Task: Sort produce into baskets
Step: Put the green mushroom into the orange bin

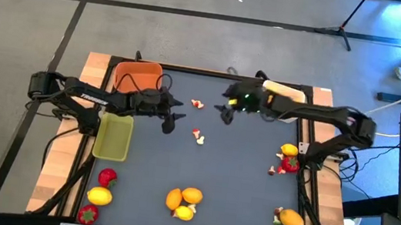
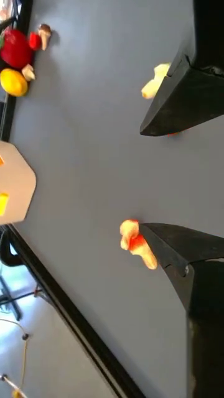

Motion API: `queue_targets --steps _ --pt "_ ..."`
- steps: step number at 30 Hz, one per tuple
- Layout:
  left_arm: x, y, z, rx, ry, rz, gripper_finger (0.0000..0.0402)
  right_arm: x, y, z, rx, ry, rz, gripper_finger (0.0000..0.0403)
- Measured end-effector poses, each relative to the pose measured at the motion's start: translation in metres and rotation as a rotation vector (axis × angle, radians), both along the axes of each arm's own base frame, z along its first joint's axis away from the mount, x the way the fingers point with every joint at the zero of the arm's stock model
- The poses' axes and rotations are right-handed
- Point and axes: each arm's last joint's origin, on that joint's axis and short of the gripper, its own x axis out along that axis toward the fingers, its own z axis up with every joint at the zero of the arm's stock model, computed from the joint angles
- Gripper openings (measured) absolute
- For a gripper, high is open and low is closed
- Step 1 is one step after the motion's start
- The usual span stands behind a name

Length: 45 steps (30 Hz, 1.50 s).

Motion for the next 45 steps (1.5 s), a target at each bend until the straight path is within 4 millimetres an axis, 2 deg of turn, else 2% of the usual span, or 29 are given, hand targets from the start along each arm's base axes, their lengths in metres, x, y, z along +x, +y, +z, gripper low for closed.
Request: queue_targets --steps 6,10,16,19,28,35,45 --pt "0.002 -0.007 0.0 -0.016 -0.004 -0.071 0.0237 0.023 0.042 -0.035 0.047 0.097 0.296 0.0301" --pt "0.005 -0.013 -0.001 -0.017 -0.009 -0.096 0.0237 0.035 0.06 -0.047 0.018 0.091 0.382 0.0301" --pt "0.008 -0.022 -0.008 -0.071 0.01 -0.108 0.0237 0.048 0.063 -0.074 0.003 0.1 0.387 0.0301" --pt "0.01 -0.027 -0.011 -0.095 0.013 -0.113 0.0237 0.049 0.063 -0.087 0.044 0.142 0.373 0.0301" --pt "0.014 -0.043 -0.022 -0.183 0.035 -0.128 0.0237 0.055 0.081 -0.105 0.09 0.161 0.397 0.0297" --pt "0.016 -0.051 -0.022 -0.182 0.032 -0.145 0.0237 0.059 0.086 -0.11 0.011 0.167 0.332 0.024" --pt "0.016 -0.052 -0.021 -0.182 0.024 -0.144 0.0237 0.061 0.085 -0.113 0.013 0.156 0.331 0.0149"
